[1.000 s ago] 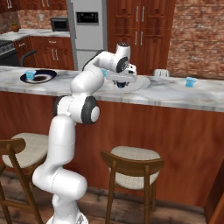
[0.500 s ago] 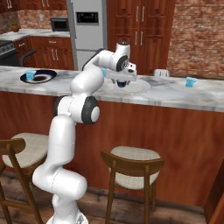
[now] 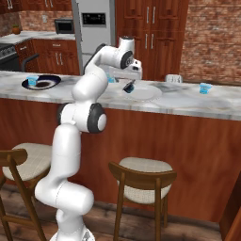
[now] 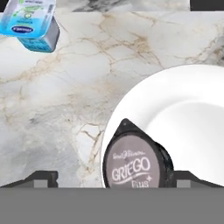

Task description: Place two yogurt containers on each plate.

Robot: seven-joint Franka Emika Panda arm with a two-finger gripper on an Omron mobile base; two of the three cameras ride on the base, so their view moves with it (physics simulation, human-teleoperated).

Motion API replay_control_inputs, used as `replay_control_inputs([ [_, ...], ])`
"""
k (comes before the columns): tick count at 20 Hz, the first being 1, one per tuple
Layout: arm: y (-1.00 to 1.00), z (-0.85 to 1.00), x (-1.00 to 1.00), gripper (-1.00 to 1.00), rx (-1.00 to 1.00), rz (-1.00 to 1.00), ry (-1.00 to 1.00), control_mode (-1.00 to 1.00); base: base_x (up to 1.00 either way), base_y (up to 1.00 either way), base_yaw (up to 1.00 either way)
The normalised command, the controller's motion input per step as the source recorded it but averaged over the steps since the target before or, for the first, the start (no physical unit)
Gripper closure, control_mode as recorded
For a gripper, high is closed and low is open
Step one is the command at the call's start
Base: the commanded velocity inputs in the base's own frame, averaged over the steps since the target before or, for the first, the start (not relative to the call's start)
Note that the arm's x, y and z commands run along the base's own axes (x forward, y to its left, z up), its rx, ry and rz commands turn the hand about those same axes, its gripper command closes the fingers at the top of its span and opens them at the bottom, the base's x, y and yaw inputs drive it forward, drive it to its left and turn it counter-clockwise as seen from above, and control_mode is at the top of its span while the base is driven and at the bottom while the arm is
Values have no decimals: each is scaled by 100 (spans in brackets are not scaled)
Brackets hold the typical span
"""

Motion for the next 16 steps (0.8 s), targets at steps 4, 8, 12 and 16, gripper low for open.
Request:
replay_control_inputs([
  [4, 47, 39, 0, -100, 2, 0, 0, -100, 0, 0, 0],
  [8, 16, 40, 5, -100, 1, -1, -1, -100, 0, 0, 0],
  [12, 0, 30, 2, -100, 0, -2, -2, -100, 0, 0, 0],
  [16, -7, 2, 2, -100, 0, -2, 1, -100, 0, 0, 0],
])
